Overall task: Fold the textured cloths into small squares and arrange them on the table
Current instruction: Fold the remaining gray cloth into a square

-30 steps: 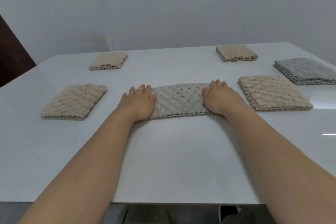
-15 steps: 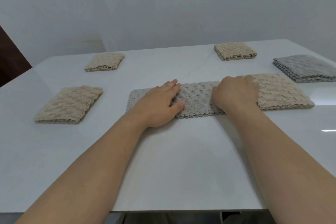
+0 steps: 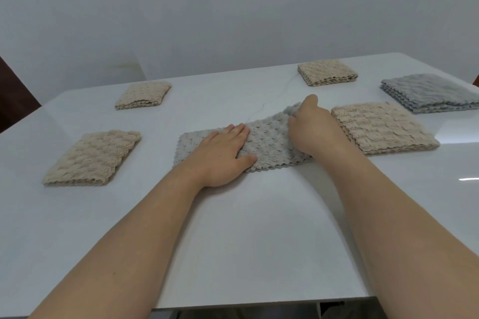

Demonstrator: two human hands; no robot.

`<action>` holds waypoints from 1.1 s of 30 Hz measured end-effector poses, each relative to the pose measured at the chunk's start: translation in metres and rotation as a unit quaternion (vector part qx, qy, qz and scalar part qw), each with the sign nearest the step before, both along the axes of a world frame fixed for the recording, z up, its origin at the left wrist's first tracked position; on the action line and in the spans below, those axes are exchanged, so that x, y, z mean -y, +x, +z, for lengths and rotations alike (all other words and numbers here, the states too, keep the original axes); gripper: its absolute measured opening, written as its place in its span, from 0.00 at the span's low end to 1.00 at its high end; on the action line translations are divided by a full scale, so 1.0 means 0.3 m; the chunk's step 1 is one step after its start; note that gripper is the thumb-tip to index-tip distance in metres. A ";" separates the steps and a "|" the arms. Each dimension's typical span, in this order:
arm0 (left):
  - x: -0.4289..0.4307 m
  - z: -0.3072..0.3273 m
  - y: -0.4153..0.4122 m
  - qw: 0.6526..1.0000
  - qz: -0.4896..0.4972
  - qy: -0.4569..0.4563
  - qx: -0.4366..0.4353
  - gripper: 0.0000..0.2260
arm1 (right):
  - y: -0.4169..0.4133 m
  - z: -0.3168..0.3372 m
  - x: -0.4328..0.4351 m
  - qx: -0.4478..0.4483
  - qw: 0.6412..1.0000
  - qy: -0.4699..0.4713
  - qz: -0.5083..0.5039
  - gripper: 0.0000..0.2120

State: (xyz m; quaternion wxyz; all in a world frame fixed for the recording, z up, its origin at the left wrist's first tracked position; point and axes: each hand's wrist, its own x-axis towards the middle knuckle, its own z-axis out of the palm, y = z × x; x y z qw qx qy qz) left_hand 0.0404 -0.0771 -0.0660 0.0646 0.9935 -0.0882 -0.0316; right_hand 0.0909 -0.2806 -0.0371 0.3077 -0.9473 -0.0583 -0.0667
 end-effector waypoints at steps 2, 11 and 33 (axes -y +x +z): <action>-0.001 0.001 0.001 1.000 0.000 0.000 0.001 0.33 | -0.009 0.012 -0.005 0.030 0.998 0.042 0.029 0.16; 0.025 0.006 -0.017 1.000 -0.006 0.018 -0.009 0.34 | -0.072 0.071 -0.056 0.107 0.949 0.287 0.073 0.16; 0.006 0.069 -0.042 0.856 0.126 -0.497 0.065 0.21 | -0.127 0.042 -0.113 0.033 0.934 0.316 0.165 0.21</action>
